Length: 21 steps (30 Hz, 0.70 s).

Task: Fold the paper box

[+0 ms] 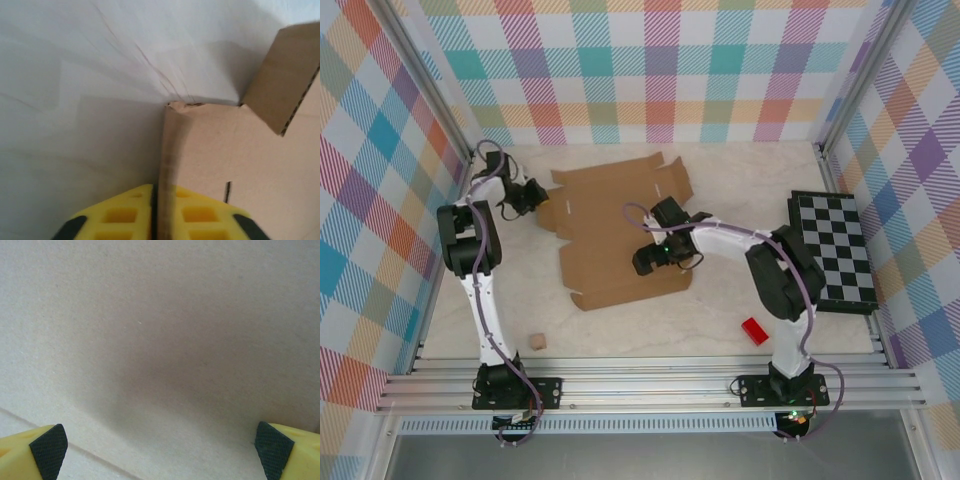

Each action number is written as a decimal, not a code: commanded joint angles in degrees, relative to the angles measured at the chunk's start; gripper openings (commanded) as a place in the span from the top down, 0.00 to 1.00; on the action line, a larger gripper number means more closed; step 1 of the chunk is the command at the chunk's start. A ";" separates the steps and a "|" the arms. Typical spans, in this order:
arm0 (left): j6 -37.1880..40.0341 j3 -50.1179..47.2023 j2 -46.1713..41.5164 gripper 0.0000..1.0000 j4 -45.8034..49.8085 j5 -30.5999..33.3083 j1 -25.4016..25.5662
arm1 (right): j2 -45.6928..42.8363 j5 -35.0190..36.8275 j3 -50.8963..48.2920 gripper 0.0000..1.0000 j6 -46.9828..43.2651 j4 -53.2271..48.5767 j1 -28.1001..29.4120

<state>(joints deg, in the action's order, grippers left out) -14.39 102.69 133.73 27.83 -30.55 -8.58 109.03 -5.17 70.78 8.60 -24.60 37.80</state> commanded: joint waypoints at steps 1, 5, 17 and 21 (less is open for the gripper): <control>0.84 -6.53 -7.44 0.94 -2.97 -2.09 3.07 | -5.84 -1.34 -7.06 0.00 3.55 0.85 -0.17; 1.86 -14.89 -13.30 1.00 -7.71 -2.48 7.31 | -15.34 0.39 -14.24 0.00 3.61 0.30 -0.27; 9.05 -26.34 -30.82 1.00 -25.74 -8.43 15.91 | -20.22 -14.34 6.98 0.21 -33.68 -8.52 -13.42; 10.78 -23.97 -32.87 1.00 -26.18 -12.08 17.10 | -7.14 -16.19 27.75 0.22 -45.00 -19.37 -16.83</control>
<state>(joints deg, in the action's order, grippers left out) -6.66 77.08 103.22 6.17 -37.98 7.57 94.76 -16.01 89.71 -22.28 -35.42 22.13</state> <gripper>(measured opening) 0.082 0.777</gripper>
